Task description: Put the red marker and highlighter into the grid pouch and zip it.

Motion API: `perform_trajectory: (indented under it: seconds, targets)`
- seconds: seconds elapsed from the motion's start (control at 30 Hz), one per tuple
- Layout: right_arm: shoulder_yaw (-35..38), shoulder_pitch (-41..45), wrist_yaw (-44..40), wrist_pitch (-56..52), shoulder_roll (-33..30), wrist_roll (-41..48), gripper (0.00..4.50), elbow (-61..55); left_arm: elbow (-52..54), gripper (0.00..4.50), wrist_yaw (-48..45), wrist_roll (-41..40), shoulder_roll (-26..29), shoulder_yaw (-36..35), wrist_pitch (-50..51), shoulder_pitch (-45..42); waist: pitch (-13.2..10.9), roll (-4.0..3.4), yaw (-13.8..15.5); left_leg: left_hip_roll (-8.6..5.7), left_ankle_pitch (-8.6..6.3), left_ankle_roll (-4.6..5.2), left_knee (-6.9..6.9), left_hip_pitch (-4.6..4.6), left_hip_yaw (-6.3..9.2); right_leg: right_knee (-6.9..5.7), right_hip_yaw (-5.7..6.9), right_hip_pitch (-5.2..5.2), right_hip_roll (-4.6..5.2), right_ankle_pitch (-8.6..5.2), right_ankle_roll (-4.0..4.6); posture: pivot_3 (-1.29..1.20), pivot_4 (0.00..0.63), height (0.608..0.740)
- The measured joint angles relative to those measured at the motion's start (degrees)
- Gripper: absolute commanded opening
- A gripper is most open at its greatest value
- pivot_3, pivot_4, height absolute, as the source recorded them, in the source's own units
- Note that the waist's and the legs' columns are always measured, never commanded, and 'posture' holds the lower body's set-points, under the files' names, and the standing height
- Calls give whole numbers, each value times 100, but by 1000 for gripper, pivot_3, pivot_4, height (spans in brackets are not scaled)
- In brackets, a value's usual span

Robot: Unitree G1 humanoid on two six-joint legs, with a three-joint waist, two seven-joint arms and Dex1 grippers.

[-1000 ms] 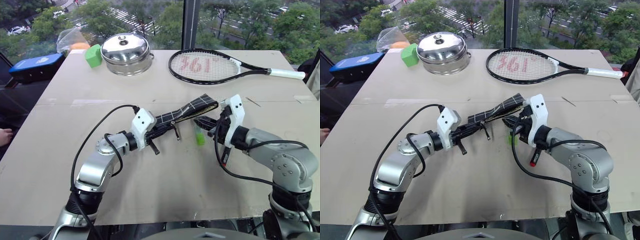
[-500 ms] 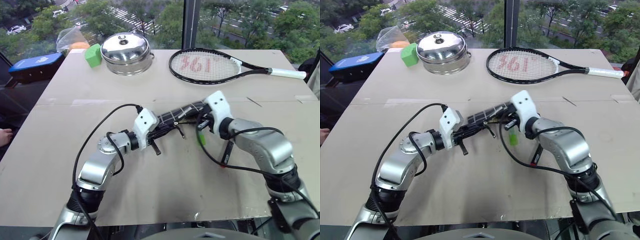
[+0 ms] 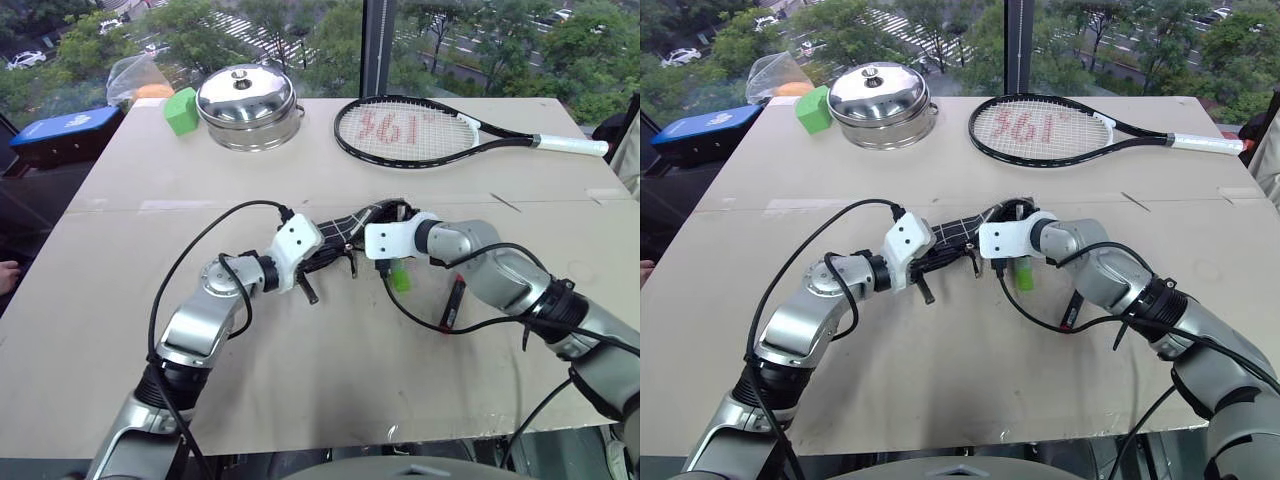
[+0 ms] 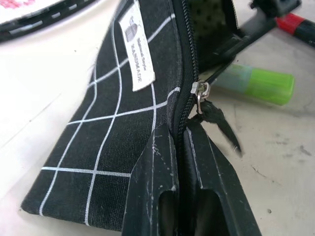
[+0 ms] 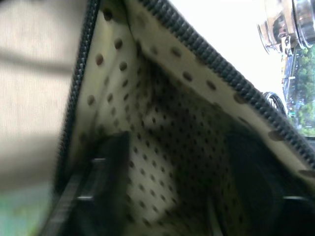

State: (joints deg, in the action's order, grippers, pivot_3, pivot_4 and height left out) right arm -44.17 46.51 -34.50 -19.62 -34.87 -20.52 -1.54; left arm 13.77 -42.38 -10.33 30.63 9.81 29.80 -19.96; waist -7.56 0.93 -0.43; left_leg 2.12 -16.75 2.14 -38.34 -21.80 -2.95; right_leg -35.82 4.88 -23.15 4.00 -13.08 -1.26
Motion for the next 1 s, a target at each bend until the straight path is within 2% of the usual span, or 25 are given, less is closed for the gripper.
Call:
perform_trajectory:
  seconds: [0.13,0.2,0.3,0.37,0.43,0.63,0.83,0.9,1.0]
  targets:
    - [485,-346,-233,-260,-8,30,4459,-535,96,0,35,-12,-16,6,179,-172,0,1,22,0,1,-2,0,-1,5,0,-2,2,1,0,0,0,150,740]
    - [951,-726,-485,-779,58,409,4459,-1046,100,0,33,-56,-12,-12,222,-215,1,1,41,1,1,-2,0,-2,6,0,-3,2,2,0,0,0,150,740]
    - [1973,-1204,-722,-2052,432,1191,4459,-1898,-34,0,43,-33,134,-106,276,-230,0,-1,48,2,1,-2,0,1,5,-4,1,3,0,1,1,0,150,740]
    - [2935,-1353,-571,-3302,1047,1582,4459,-2639,-318,0,59,2,232,-226,282,-271,0,-1,43,5,0,-1,1,3,8,-7,7,2,-3,1,2,0,150,740]
    - [3432,-1441,-439,-4350,1341,1843,4459,-3427,-576,0,78,20,300,-273,273,-387,3,3,76,4,-4,5,2,1,21,-9,15,3,-3,1,2,0,150,740]
    - [3533,-2153,239,-5810,2033,2159,4459,-4006,-830,0,77,55,344,-310,175,-496,2,3,125,-4,1,-3,0,-4,15,-6,20,2,2,1,3,0,150,740]
    - [3406,-2842,1420,-5464,2573,1869,4459,-2901,-873,0,76,64,359,-310,117,-539,4,5,108,-5,6,-11,2,2,7,-7,15,2,-2,1,2,0,150,740]
    - [3399,-2879,1635,-5199,2915,1895,3923,-2548,-869,0,76,64,355,-303,117,-585,6,8,101,-1,6,-11,3,5,9,-9,15,2,-8,1,1,0,150,740]
    - [3532,-2910,1903,-4909,3083,1894,2734,-2299,-837,0,84,63,359,-303,152,-599,15,21,85,0,6,-10,1,7,7,-9,12,3,-8,1,1,0,150,740]
